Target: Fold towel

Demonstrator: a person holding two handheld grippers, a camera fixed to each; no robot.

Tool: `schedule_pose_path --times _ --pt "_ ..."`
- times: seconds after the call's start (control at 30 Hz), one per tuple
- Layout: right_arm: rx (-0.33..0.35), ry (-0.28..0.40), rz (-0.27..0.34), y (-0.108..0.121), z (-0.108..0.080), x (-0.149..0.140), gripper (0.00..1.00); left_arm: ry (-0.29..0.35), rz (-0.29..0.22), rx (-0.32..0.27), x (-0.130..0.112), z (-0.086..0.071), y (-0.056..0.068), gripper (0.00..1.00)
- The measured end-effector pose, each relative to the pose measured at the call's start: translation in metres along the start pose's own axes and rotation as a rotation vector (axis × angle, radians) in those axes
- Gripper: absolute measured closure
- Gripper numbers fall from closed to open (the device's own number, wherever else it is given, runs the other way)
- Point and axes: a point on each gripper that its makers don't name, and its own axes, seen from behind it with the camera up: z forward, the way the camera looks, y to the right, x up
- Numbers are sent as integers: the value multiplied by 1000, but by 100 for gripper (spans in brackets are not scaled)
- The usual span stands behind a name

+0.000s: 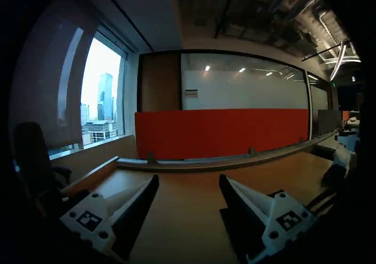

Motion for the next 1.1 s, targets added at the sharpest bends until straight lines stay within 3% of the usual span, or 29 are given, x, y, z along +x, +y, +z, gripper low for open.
schedule_pose_path --times 0.17,0.47,1.1 --pt "-12 10 6 4 0 34 0 2 -1 -4 32 -1 3 6" --pt "12 -1 -30 1 0 66 1 -26 12 -41 58 1 14 6" --pt "347 -207 -138 -48 -12 51 0 -176 103 -308 49 -1 64 5"
